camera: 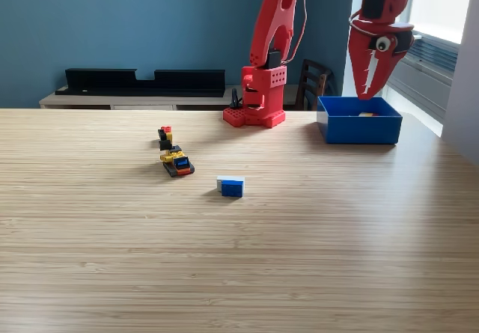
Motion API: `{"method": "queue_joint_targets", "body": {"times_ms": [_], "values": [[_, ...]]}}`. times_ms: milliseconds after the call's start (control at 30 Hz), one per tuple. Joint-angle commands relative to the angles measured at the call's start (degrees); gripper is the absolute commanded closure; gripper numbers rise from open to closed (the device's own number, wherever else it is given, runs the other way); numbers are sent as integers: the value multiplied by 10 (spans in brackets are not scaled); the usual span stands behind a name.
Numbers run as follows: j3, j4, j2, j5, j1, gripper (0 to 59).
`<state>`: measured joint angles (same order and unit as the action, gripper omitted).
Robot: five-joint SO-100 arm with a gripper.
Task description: Grasp a lego block and put it in the bin.
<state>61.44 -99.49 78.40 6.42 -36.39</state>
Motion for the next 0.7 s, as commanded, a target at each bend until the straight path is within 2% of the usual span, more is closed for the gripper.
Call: {"method": "queue_joint_targets", "body": {"times_ms": [33,233,700], "values": [[-73,-26,23,-11,147,585],[-101,-26,23,-30,229,585],[-97,-25,23,-26,243,585]]}}
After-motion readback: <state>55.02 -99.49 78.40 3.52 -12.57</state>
